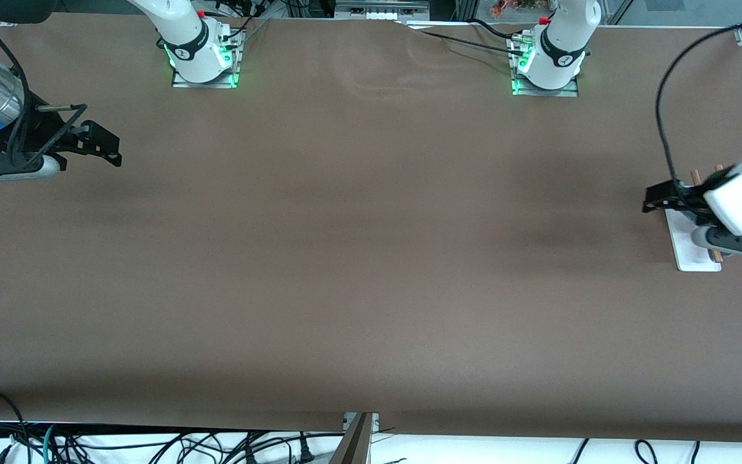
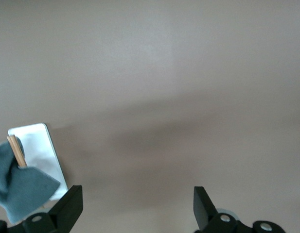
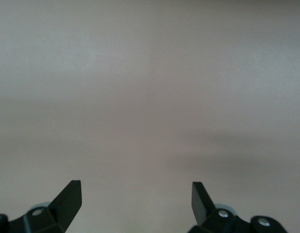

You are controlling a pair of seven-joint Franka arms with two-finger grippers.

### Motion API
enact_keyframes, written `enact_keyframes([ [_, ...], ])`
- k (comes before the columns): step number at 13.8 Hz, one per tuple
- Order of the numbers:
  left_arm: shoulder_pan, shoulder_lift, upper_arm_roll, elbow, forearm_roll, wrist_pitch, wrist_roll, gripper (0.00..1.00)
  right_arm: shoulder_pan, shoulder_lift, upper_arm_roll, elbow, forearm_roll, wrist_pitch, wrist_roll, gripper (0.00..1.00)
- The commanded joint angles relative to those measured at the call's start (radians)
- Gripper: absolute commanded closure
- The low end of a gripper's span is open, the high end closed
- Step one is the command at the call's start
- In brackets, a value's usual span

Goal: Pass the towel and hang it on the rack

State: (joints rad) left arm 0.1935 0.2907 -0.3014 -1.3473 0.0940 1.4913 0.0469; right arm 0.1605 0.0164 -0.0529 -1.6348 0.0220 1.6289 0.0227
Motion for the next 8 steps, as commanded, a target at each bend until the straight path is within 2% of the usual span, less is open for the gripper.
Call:
enact_keyframes([
  [1,-0.181,-0.088,0.187,-0.079,-0.039,0.015,-0.087,0.0,0.004,0.002,0.005,0.018,-0.016,-0.003,0.008,0.0],
  [2,-0.221,-0.103,0.243,-0.098,-0.055,0.047,-0.082,0.0,0.004,0.002,0.005,0.018,-0.016,-0.003,0.008,0.0],
  [3,-0.242,-0.137,0.269,-0.149,-0.057,0.114,-0.081,0.0,0.004,0.002,0.005,0.018,-0.016,-0.003,0.008,0.0],
  [5,-0.249,-0.212,0.277,-0.272,-0.057,0.245,-0.09,0.0,0.004,0.003,0.005,0.018,-0.016,-0.003,0.008,0.0],
  [8,-0.247,-0.223,0.277,-0.294,-0.06,0.25,-0.09,0.0,0.004,0.002,0.005,0.018,-0.016,-0.006,0.008,0.0],
])
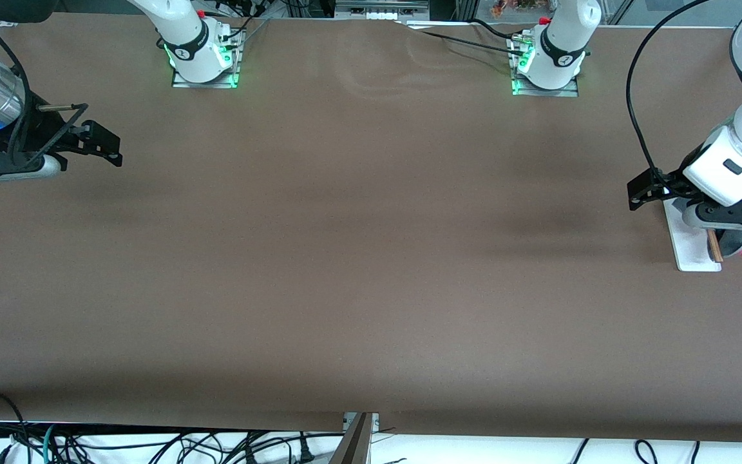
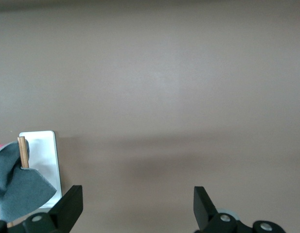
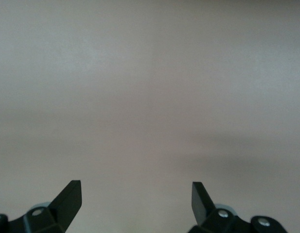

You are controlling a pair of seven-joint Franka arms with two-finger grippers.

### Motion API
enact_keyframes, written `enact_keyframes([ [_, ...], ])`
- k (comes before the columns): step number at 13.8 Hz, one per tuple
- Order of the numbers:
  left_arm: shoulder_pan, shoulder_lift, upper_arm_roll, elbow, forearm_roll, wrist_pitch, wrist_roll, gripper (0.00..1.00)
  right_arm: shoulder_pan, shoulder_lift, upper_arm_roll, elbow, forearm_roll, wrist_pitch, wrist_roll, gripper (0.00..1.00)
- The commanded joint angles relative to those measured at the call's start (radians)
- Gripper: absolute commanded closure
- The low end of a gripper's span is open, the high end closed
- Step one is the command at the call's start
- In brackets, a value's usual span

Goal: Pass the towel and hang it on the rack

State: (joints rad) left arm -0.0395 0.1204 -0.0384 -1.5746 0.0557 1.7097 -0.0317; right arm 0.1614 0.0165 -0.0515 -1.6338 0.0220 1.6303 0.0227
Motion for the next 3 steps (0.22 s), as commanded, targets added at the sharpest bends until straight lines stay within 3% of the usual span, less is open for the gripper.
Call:
enact_keyframes([
  [1,-0.014,-0.053,0.014,-0.067,-0.025,0.031,-0.011,0.0,0.003,0.002,0.005,0.017,-0.016,-0.006,0.008,0.0],
  [3,-0.011,-0.053,0.014,-0.067,-0.033,0.031,-0.011,0.0,0.003,0.002,0.005,0.017,-0.016,-0.004,0.008,0.0],
])
